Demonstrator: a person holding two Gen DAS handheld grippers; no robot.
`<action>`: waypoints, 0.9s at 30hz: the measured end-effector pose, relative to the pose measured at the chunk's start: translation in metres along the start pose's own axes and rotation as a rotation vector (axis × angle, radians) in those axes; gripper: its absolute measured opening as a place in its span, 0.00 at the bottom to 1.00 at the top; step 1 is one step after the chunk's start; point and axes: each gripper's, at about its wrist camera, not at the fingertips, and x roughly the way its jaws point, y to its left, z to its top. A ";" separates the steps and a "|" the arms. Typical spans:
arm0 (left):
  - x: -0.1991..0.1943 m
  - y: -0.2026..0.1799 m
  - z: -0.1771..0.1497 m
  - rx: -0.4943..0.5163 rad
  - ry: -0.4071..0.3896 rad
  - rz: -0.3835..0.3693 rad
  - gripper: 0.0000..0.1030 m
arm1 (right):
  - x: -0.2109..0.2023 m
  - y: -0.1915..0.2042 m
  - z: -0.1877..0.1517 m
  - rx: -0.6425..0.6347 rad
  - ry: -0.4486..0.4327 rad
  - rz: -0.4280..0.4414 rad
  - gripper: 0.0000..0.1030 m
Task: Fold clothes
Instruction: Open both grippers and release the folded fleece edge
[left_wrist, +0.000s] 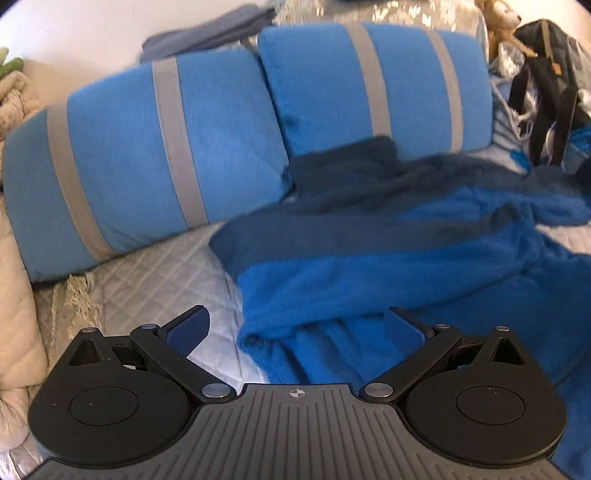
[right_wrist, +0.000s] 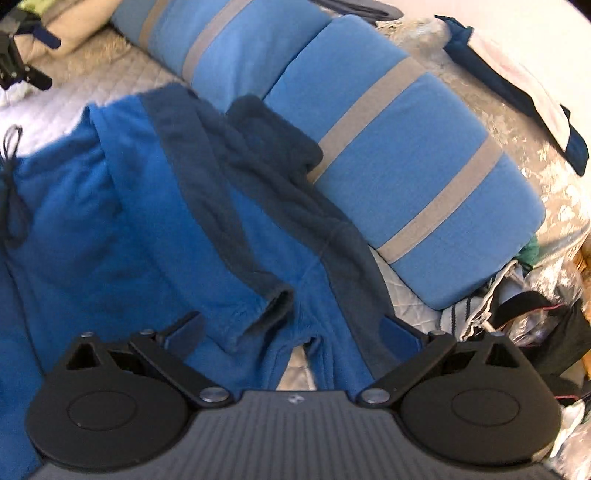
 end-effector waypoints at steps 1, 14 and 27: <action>0.003 0.001 -0.003 0.001 0.009 0.002 1.00 | 0.003 0.003 0.002 -0.010 0.006 -0.004 1.00; 0.035 0.006 -0.032 0.129 0.118 0.142 1.00 | 0.025 0.009 0.002 0.032 0.024 0.068 1.00; 0.056 0.014 -0.053 0.219 0.129 0.254 1.00 | 0.044 0.015 0.003 0.024 0.005 0.093 1.00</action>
